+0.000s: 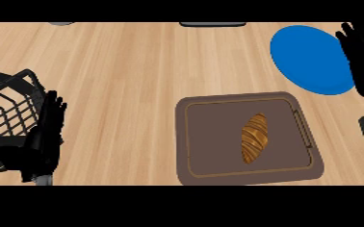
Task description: Pick the croissant from the tray and place it in the plate
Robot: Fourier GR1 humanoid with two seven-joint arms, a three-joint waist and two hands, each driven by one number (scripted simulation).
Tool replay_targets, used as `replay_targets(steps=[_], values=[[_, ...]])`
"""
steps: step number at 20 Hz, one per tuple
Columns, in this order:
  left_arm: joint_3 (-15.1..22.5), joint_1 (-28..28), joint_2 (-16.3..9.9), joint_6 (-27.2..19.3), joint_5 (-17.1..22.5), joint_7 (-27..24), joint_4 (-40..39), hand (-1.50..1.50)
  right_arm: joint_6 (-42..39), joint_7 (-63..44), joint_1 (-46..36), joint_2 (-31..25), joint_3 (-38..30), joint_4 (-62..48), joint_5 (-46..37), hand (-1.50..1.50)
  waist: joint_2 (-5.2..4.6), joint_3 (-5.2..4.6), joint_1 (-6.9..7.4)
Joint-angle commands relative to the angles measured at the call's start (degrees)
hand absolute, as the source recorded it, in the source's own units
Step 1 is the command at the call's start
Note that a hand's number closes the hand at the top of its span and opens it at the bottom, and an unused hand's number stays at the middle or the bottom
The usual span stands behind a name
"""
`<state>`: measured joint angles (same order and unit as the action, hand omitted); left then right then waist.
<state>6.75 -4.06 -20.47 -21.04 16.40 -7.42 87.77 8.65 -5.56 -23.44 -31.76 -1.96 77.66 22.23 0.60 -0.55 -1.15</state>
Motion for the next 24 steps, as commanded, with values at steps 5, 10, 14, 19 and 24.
replay_targets(steps=[5,10,14,19,24], values=[[2.5,6.4,-3.1,4.6,-2.3,7.2,-3.7,0.0,-15.2,13.8,10.5,4.9,1.4,3.1,4.6,1.5,-0.65,0.69,0.05],[2.4,6.1,-3.4,6.3,-0.2,9.7,-3.9,0.0,2.3,26.1,17.9,6.6,-2.8,-1.0,-7.1,-1.5,-0.62,0.94,-2.26],[3.8,10.2,-2.8,6.9,-1.2,13.9,-5.0,0.0,-6.0,44.2,26.5,10.4,2.0,-7.0,-10.9,-1.5,-0.77,0.71,0.28],[1.7,15.2,-1.2,9.0,-1.4,11.9,-12.0,0.0,-6.4,45.1,26.9,4.4,5.5,-9.3,-20.1,-1.5,-0.76,0.55,0.56],[1.5,12.3,-0.8,9.7,-3.0,11.7,-9.3,0.0,-4.2,37.4,31.3,1.3,6.5,-0.7,-25.0,-1.5,-0.55,0.51,0.75]])
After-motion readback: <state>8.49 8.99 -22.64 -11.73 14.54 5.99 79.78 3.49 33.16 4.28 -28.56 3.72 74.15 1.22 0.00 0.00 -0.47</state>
